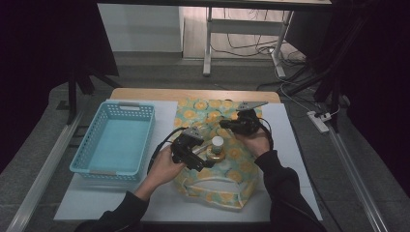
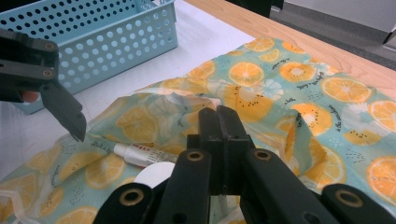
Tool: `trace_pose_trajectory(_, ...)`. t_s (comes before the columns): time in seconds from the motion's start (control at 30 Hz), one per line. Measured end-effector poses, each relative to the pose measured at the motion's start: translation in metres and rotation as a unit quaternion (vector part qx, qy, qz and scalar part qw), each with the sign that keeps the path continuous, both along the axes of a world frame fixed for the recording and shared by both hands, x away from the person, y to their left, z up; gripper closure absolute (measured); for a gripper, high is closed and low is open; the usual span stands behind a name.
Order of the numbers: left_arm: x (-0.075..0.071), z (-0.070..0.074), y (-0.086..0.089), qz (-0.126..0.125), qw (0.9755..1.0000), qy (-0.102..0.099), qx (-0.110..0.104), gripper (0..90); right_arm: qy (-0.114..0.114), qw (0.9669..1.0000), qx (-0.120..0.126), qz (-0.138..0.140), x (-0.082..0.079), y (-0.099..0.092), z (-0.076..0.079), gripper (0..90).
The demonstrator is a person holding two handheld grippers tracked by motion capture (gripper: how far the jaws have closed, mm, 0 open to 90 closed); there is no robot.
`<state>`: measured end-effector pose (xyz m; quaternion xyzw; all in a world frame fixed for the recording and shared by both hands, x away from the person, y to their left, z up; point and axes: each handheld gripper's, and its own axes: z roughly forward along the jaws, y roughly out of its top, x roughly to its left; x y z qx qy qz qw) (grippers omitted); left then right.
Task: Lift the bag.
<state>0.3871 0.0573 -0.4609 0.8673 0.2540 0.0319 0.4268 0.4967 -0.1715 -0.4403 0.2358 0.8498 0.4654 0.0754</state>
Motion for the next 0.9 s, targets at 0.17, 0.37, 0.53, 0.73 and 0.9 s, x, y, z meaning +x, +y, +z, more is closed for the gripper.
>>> trace_pose_trajectory(0.17, -0.004, -0.004, 0.0, 0.005, 1.0, 0.004, 0.003, 0.5, 0.0, 1.0, 0.0, 0.0, 0.0, -0.001, 0.0, 90.0)
trace_pose_trajectory(0.37, -0.01, -0.01, -0.001, 0.012, 0.9997, 0.02, 0.003, 0.9, -0.001, 1.0, 0.002, 0.001, -0.002, -0.002, 0.002, 90.0)
trace_pose_trajectory(0.53, -0.014, -0.022, -0.002, -0.013, 0.9994, 0.031, -0.005, 0.3, -0.001, 1.0, 0.003, 0.0, -0.002, -0.003, 0.002, 90.0)
trace_pose_trajectory(0.73, -0.017, -0.04, -0.014, -0.02, 0.999, 0.024, 0.032, 0.0, -0.001, 1.0, 0.005, 0.001, -0.002, -0.003, 0.002, 90.0)
trace_pose_trajectory(0.9, -0.019, -0.055, -0.025, -0.023, 0.9971, 0.019, 0.07, 0.0, -0.001, 1.0, 0.005, 0.001, -0.002, -0.004, 0.002, 90.0)
